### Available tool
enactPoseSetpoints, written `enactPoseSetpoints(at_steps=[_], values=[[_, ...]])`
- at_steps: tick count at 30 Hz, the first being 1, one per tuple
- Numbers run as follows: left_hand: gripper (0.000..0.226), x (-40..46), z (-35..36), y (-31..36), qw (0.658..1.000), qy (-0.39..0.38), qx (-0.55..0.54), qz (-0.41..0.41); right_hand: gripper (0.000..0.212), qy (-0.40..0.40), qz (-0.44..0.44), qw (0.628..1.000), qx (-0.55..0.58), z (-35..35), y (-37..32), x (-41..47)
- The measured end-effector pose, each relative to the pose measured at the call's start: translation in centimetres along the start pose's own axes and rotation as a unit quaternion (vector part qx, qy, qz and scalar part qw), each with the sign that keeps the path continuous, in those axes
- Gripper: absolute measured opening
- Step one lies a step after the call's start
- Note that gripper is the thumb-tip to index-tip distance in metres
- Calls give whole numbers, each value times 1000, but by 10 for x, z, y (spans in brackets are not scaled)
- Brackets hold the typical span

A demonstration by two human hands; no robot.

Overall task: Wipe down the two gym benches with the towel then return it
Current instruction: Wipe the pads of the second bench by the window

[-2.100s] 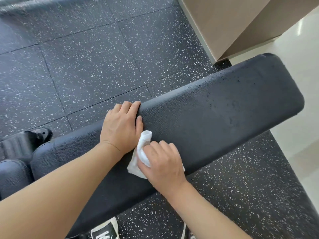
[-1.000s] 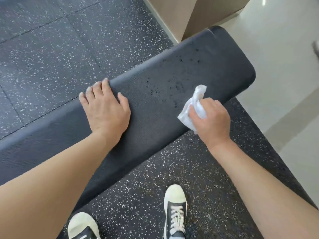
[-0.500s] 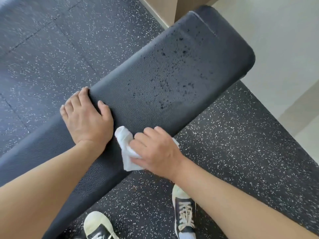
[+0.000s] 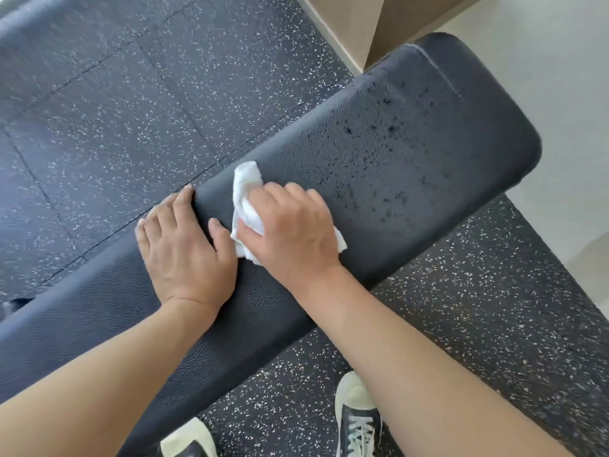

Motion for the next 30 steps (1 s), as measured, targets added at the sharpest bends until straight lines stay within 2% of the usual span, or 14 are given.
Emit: enactPoseSetpoints(at_steps=[2, 5, 9, 13, 18, 21, 25, 30], values=[[61, -1, 0, -1, 1000, -2, 1, 1, 27, -3, -6, 1000, 4, 3, -7, 8], [62, 0, 0, -1, 1000, 1, 1, 2, 24, -7, -87, 996, 16, -5, -4, -6], [63, 1, -1, 2, 1000, 9, 2, 9, 20, -14, -176, 984, 2, -36, 51, -53], [63, 2, -1, 1, 1000, 1, 8, 12, 30, 1, -130, 991, -26, -59, 98, -61], [64, 3, 0, 1, 1000, -12, 6, 8, 30, 60, -5, 997, -49, -41, 83, -13], [64, 3, 1, 1, 1000, -16, 13, 10, 25, 52, 48, 997, -32, -15, 48, 37], [65, 3, 2, -1, 1000, -21, 11, 12, 25, -4, -5, 1000, -1, 15, -7, 47], [64, 4, 3, -1, 1000, -10, 11, 14, 23, -22, -116, 993, 18, -14, 15, -29]])
Point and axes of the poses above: each hand's wrist, its own x-axis towards the middle knuckle, its own z-axis out of the palm, y = z × x, the point moved 7 cm from there along x, towards the middle knuckle, and after that the axes turned 1 degree about -y, right-handed, at the moved point
